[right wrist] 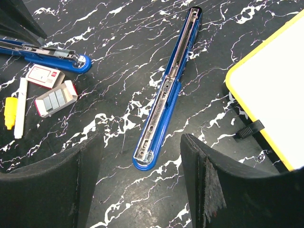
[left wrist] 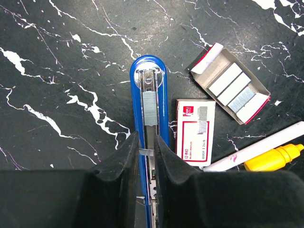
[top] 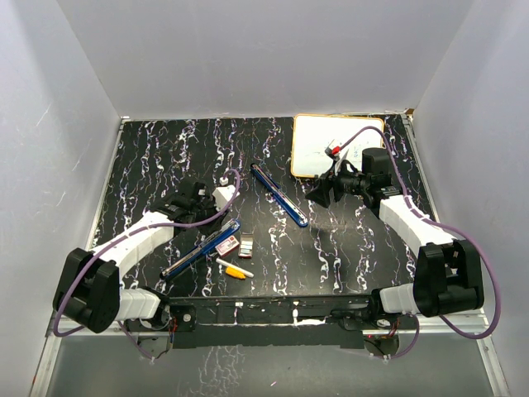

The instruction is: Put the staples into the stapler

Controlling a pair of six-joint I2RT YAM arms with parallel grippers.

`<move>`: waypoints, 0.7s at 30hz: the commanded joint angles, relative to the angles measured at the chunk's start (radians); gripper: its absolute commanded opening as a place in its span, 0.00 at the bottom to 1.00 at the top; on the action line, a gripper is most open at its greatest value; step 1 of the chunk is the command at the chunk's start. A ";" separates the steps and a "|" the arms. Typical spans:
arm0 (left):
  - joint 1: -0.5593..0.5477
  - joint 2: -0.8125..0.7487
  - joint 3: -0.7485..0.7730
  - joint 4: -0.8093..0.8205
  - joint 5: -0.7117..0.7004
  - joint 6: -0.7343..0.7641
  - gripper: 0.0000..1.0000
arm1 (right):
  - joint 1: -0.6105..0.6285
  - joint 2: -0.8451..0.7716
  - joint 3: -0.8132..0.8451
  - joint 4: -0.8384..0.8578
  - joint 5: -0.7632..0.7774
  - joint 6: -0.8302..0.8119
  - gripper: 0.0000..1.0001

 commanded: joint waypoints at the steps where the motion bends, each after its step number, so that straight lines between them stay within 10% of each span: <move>1: -0.004 0.004 0.011 -0.019 0.007 0.011 0.00 | -0.009 -0.010 -0.003 0.048 -0.022 0.001 0.68; 21: -0.006 0.009 0.006 -0.020 0.020 0.003 0.00 | -0.015 -0.013 -0.006 0.050 -0.028 0.005 0.69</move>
